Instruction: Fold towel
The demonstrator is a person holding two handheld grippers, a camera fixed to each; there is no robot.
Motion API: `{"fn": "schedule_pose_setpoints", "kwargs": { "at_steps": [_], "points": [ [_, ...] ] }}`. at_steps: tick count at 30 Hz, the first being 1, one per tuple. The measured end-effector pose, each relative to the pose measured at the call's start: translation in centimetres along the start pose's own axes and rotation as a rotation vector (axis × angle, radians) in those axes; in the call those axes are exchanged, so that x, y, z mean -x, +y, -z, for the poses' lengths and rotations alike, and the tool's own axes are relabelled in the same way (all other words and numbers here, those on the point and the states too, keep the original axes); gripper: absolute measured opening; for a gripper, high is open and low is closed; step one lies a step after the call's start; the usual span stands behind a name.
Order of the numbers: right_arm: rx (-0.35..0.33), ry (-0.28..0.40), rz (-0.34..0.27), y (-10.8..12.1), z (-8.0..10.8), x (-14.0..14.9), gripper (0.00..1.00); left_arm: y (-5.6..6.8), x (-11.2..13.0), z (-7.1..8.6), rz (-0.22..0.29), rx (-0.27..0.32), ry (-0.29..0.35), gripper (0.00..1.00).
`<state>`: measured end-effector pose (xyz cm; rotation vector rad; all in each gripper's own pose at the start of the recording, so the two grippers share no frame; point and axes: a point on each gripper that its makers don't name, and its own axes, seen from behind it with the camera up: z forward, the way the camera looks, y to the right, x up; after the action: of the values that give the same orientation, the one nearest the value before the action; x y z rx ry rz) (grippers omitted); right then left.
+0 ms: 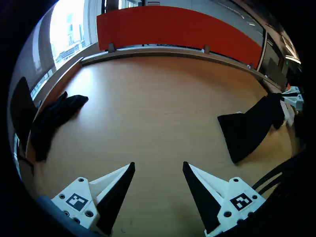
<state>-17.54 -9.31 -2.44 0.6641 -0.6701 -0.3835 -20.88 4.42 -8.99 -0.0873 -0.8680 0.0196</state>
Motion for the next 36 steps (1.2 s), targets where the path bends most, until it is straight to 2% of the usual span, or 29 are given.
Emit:
{"fn": "schedule_pose_setpoints", "kwargs": {
  "at_steps": [15, 24, 36],
  "points": [
    [-0.078, 0.019, 0.04, -3.1, -2.2, -1.7, 0.07, -0.4, -0.4, 0.1, 0.004, -0.005, 0.006, 0.89],
    [-0.156, 0.02, 0.068, -7.1, -4.3, -2.6, 0.07, -0.9, -0.5, 0.4, 0.015, -0.01, 0.011, 0.89],
    [-0.248, -0.016, 0.068, -12.3, -7.4, -1.3, 0.07, -1.9, -0.1, 0.8, 0.025, -0.02, 0.013, 0.89]
  ]
}}
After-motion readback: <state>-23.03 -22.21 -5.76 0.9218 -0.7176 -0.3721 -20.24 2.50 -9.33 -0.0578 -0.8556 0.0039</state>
